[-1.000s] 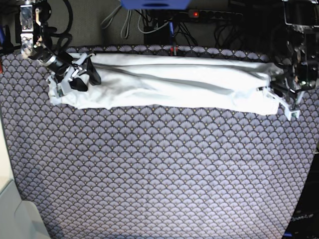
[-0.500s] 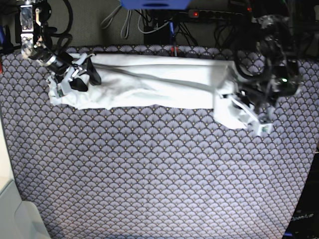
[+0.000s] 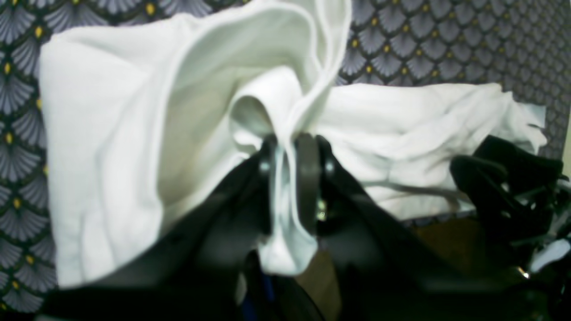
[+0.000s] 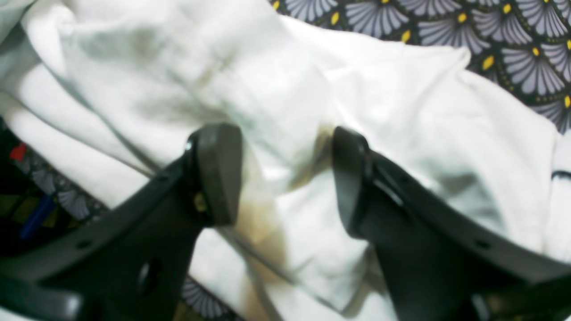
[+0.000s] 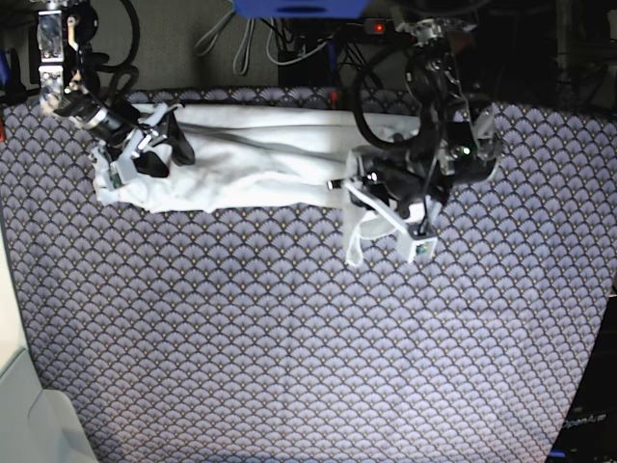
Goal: Fold the T-shirt properly
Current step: 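Grasp the shirt end with the left gripper and fold it toward the middle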
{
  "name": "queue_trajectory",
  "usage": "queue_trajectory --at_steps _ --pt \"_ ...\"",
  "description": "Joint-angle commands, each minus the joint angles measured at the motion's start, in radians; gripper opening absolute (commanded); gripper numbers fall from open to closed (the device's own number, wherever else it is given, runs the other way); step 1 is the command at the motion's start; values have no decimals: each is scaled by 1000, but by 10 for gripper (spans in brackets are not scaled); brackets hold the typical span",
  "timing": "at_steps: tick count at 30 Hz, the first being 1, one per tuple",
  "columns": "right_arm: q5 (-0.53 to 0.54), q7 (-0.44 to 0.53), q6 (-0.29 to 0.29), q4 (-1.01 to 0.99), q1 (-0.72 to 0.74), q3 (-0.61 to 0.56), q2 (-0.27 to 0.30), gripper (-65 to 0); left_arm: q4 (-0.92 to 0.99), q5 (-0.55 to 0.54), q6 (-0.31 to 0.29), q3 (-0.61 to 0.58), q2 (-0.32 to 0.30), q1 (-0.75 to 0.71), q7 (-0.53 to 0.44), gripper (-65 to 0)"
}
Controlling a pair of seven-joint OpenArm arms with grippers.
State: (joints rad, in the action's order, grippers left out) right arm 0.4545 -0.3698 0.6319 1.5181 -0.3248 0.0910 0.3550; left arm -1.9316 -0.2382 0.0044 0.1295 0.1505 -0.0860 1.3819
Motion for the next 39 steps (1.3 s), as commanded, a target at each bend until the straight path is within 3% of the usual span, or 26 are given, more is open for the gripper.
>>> queue_trajectory --at_steps 1,9,17,23,33,36,39 --pt "-9 -8 -17 6 3 6 19 -310 -15 -16 1 -41 7 9 -37 -650" --pt "-9 -10 -17 8 3 6 19 -310 31 -8 1 -262 7 -45 -158 -650" --pt "-9 -8 -17 8 3 3 31 -310 44 -19 1 -273 7 -34 -172 -650" --pt "-9 -8 -17 9 3 -43 52 -311 44 -8 1 -357 7 -22 -172 -650" --pt "-9 -7 -17 12 5 -47 52 -312 44 -8 1 -357 7 -16 -157 -645" --pt "-9 -7 -17 12 5 -47 54 -312 37 -11 -2 -357 7 -13 -118 -570" --pt "-9 -7 -17 14 5 -47 54 -313 31 -8 -4 -357 7 -13 -71 -427"
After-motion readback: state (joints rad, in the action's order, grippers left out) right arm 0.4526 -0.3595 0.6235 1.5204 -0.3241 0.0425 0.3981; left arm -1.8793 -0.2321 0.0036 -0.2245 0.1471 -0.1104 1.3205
